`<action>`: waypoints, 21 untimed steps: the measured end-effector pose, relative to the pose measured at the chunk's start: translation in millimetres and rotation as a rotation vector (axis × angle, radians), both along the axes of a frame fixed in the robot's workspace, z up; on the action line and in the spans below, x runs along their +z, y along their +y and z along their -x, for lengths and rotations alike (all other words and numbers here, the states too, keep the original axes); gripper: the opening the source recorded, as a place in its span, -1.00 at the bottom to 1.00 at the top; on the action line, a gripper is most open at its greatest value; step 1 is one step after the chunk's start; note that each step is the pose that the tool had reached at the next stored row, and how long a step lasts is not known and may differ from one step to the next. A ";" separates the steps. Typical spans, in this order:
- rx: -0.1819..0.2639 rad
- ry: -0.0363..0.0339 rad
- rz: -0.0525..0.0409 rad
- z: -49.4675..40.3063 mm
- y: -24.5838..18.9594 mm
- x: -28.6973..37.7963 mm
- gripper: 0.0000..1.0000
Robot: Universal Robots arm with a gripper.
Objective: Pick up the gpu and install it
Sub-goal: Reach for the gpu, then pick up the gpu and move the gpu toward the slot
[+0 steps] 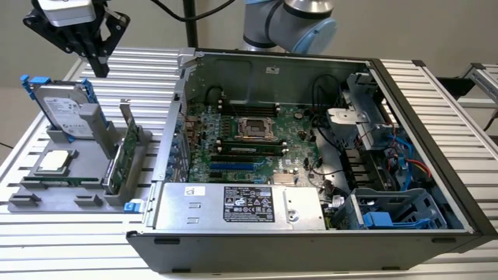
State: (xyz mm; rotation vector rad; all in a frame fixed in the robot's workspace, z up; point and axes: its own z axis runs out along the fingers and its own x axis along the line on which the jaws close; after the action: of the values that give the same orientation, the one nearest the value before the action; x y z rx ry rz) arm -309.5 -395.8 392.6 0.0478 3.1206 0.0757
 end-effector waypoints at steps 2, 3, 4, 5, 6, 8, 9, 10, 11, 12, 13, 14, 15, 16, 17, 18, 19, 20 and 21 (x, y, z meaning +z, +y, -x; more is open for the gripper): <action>0.000 0.0000 0.0000 3.0 0.0 0.0 -1.00; 0.001 0.0000 0.0000 4.6 0.1 0.0 -1.00; 0.001 0.0000 0.0000 6.2 0.1 0.0 -1.00; 0.001 0.0001 0.0001 7.7 0.1 0.0 -1.00; 0.002 0.0001 0.0000 9.2 0.1 0.0 -1.00; 0.002 0.0000 0.0000 12.3 0.1 0.0 -1.00; 0.002 0.0000 0.0000 13.8 0.2 0.0 -1.00; 0.003 0.0001 0.0000 15.4 0.2 0.0 -1.00; 0.003 0.0000 0.0000 16.4 0.3 0.0 -1.00; 0.003 -0.0001 -0.0001 16.7 0.3 0.0 -1.00; 0.003 -0.0001 -0.0001 16.7 0.4 0.0 -1.00; 0.003 0.0000 0.0000 16.8 0.4 0.0 -1.00; 0.003 0.0000 0.0000 16.9 0.5 0.0 -1.00; 0.003 0.0000 0.0000 16.9 0.5 0.0 -1.00; 0.003 0.0001 0.0000 17.0 0.5 0.0 -1.00; 0.003 0.0000 0.0000 17.0 0.5 0.0 -1.00; 0.003 0.0000 0.0000 17.1 0.6 0.0 -1.00; 0.003 0.0000 0.0000 17.1 0.5 0.0 -1.00; 0.003 0.0001 0.0000 17.2 0.4 0.0 -1.00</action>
State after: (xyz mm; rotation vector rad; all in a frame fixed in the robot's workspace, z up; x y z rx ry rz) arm -326.6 -395.4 392.6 0.0436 3.1207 0.0757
